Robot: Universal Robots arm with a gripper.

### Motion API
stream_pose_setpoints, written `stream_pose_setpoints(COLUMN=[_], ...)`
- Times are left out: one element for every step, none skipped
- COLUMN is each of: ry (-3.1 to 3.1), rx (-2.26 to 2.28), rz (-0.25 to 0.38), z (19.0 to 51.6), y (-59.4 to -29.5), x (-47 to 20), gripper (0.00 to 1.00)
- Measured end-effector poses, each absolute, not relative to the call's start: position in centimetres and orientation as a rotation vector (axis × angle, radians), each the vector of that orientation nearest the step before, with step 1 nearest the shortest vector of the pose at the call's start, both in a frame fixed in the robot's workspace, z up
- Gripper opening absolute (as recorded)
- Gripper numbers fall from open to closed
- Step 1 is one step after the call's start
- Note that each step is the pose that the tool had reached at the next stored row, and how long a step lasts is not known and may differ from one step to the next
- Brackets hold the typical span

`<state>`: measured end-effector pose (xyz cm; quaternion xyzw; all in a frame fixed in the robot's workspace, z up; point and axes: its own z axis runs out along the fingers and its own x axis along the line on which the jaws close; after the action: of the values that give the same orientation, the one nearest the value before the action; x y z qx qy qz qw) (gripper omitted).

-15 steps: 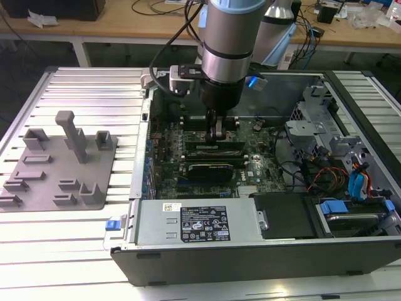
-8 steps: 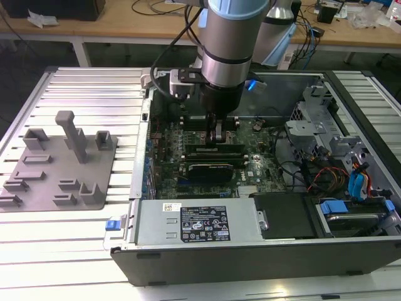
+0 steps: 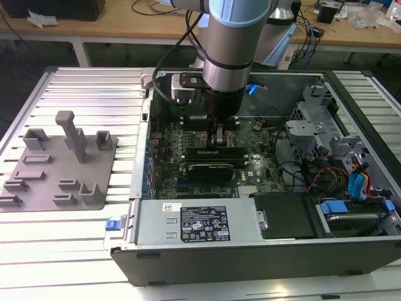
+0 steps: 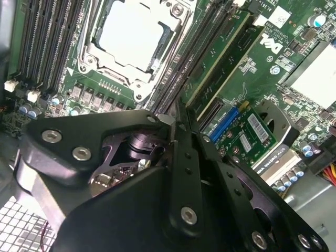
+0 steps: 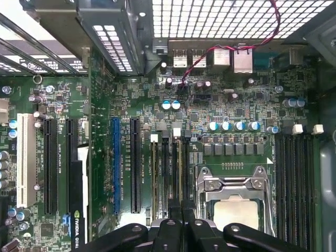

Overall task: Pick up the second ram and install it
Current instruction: 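Insert the second ram into the second slot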

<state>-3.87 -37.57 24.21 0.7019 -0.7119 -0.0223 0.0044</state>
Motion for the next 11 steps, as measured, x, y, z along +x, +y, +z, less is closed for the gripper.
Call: stream_pose_setpoints(ry=[-2.230,-2.230,-2.230,-2.230,-2.230,-2.230,-2.230,-2.230,-2.231,-2.230,-2.230], rx=[2.199,2.199,2.199,2.199,2.199,2.199,2.199,2.199,2.199,2.199,2.199], rz=[-0.070,-0.070,-0.070,-0.070,-0.070,-0.070,-0.070,-0.070,-0.070,-0.070,-0.070], z=[24.11,24.04,23.95,23.90,23.87,23.86,23.85,23.82,23.75,23.73,23.73], y=[-37.57,-37.58,-37.57,-37.57,-37.57,-37.58,-37.58,-37.57,-37.57,-37.58,-37.58], x=[-3.87,-3.87,-3.87,-3.87,-3.87,-3.87,-3.87,-3.87,-3.87,-3.87,-3.87], gripper=[0.09,0.09,0.09,0.09,0.09,0.09,0.09,0.09,0.09,0.09,0.09])
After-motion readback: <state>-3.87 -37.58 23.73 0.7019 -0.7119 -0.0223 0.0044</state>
